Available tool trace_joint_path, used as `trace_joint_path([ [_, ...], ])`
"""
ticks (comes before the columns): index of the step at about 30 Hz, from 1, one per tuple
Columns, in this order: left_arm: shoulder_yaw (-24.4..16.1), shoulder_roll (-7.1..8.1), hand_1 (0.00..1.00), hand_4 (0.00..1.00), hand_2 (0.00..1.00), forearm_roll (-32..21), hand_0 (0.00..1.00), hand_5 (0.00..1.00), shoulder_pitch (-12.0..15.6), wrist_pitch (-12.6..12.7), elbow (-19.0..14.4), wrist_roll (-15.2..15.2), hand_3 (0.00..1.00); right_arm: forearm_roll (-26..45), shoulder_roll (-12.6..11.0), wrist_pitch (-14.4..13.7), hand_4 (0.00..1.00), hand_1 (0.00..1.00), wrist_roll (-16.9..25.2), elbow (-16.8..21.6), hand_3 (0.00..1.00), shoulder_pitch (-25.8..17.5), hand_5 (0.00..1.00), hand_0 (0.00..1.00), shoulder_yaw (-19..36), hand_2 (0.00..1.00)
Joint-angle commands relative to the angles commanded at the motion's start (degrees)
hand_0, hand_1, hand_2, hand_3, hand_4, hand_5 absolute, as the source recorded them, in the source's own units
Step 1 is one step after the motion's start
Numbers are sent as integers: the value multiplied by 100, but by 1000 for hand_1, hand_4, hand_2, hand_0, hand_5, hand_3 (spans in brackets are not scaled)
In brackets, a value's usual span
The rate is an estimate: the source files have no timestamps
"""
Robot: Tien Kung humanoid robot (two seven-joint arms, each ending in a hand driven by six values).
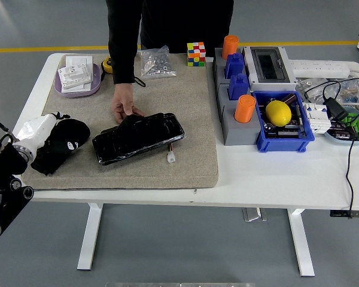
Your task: Pick the rag up,wipe the panel,place it on the desk
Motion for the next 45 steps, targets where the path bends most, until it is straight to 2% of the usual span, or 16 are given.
trace_joint_path([
  [7,55,-21,850,877,869,-28,727,389,-22,101,120,20,828,-8,-8,-39,998,460,8,30,619,4,698,695,0,642],
  [8,63,-23,768,763,840,-27,593,257,-23,117,126,27,727,-14,-9,-45,998,460,9,36,618,5,698,695,-2,642],
  [13,90,-39,768,763,840,-53,593,257,-27,237,158,50,727,-30,-11,-64,998,460,17,49,618,0,698,695,19,642],
  [14,94,-47,661,737,816,-41,510,244,-27,265,172,60,671,-42,-10,-72,998,460,19,52,618,-1,698,695,35,642],
  [19,116,-57,661,737,816,-1,510,244,-23,299,221,93,671,-75,-8,-100,998,460,30,70,618,-10,698,695,100,642],
  [20,114,-59,525,704,809,17,474,218,-21,303,228,99,631,-82,-10,-104,998,460,31,72,619,-10,698,695,106,642],
  [25,137,-56,525,704,809,61,474,218,-26,319,239,133,631,-125,-8,-122,998,460,28,83,619,-13,698,695,176,642],
  [26,138,-59,409,642,801,77,433,175,-28,332,241,139,581,-125,-7,-131,998,460,31,89,619,-13,698,695,192,642],
  [31,160,-58,409,642,801,94,433,175,-31,375,245,162,581,-125,-10,-144,998,460,36,98,619,1,698,695,183,642],
  [32,161,-58,327,466,659,95,416,76,-30,389,245,159,541,-132,-10,-143,998,460,35,98,619,3,698,694,178,642],
  [37,181,-50,327,466,659,84,416,76,-32,559,233,110,541,-121,1,-125,998,460,38,78,619,8,698,694,168,642],
  [38,181,-51,234,382,562,80,357,2,-31,586,231,103,480,-122,2,-124,998,460,38,78,619,7,698,695,168,643],
  [43,190,-50,234,382,562,108,357,2,-29,768,224,60,480,-127,3,-123,998,460,40,80,619,10,698,695,179,643],
  [44,185,-50,177,318,502,97,294,2,-25,804,220,49,380,-129,2,-121,998,460,38,76,619,13,699,694,178,643],
  [45,182,-49,177,318,502,86,294,2,-23,817,216,48,380,-126,2,-121,998,460,39,72,619,14,699,694,179,643],
])
